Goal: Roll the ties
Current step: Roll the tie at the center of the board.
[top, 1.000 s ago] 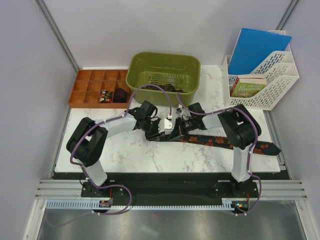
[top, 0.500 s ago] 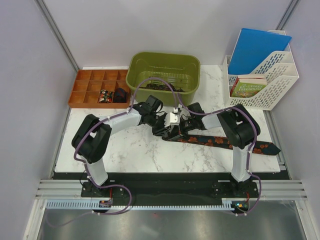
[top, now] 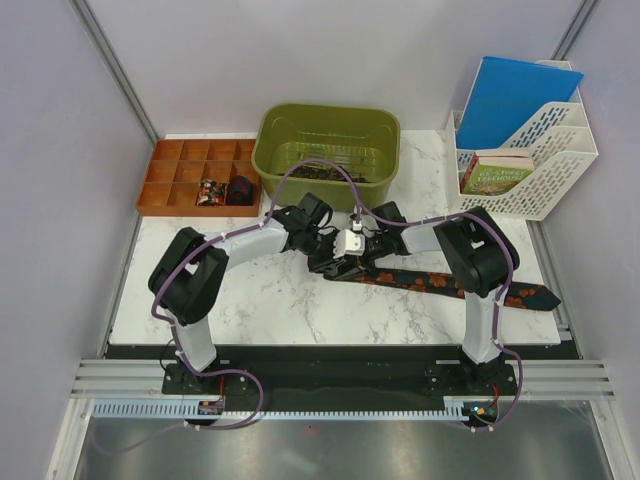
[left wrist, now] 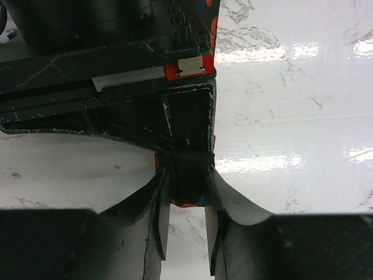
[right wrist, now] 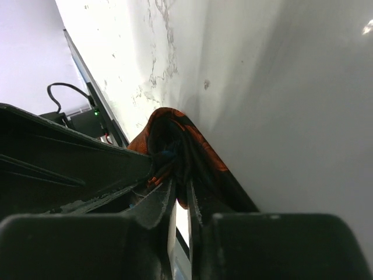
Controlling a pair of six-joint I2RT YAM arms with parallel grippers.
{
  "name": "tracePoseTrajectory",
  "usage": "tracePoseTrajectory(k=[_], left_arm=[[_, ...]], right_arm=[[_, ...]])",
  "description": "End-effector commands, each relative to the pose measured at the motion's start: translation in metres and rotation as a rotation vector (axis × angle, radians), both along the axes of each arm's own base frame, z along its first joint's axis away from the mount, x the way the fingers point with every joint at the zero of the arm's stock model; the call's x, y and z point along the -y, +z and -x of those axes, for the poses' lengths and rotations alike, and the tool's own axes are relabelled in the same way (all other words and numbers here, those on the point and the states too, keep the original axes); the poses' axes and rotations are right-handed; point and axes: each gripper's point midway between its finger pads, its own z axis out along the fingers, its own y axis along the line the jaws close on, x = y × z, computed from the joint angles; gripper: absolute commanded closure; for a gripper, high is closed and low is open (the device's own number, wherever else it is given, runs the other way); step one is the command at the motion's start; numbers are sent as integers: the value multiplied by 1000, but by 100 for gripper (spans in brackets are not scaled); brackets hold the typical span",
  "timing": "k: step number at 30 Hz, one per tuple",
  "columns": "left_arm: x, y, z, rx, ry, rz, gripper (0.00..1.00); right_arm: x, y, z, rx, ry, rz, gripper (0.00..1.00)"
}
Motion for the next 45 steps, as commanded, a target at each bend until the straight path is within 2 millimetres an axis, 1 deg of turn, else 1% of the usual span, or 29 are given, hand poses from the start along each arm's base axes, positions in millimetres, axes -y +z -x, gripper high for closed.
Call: tracePoseTrajectory(k=[1,2,5,6,9,13,15,18,24,26,28,30,31,32,35,38,39,40,44,45], left_arm=[[-4,-10,5,14,-39,-49,67],[-5,-9,6,14,-39,-49,67],[-6,-10,6,14,-34,-58,68],[-8,-15,6,9,-33,-70,68],[-12,-20,6,9,-34,-91,69],[-14,-22,6,16,-42,-97,70],[-14,-22,5,19,-45,-100,71],[-14,-23,4,17,-43,-106,71],[-16,-24,4,16,-46,-112,73],[-17,-23,1,17,-35,-113,73],[-19,-19,-2,10,-19,-107,75],[-26,-16,-5,14,-3,-112,76],[-30,-17,-4,8,1,-118,76],[-35,-13,-7,19,10,-114,76],[-48,-16,-1,9,11,-132,77],[-58,-16,4,0,21,-143,77],[-59,-13,5,3,27,-139,77],[-63,-15,7,-4,32,-144,77],[-68,-15,9,-12,45,-147,77],[-69,-15,10,-17,46,-146,77]], right_arm=[[-6,9,-21,124,22,7,82],[-3,8,-17,104,28,19,81],[-1,10,-16,109,35,21,75],[0,12,-17,112,35,19,72],[2,16,-18,116,41,22,70],[4,20,-22,124,39,20,68],[5,22,-21,122,37,21,63],[4,28,-22,128,35,11,59],[2,46,-27,149,24,-16,55],[4,46,-27,149,18,-11,54],[4,44,-29,157,13,0,55],[3,42,-31,159,15,0,59],[2,42,-33,161,15,-2,59],[2,43,-35,165,14,-5,59],[-3,53,-44,203,1,-26,55],[-5,58,-49,211,-18,-38,50],[-7,60,-50,204,-25,-42,50],[-7,60,-51,205,-25,-44,48],[-3,68,-56,241,-22,-36,47],[2,67,-54,242,-2,-18,47]])
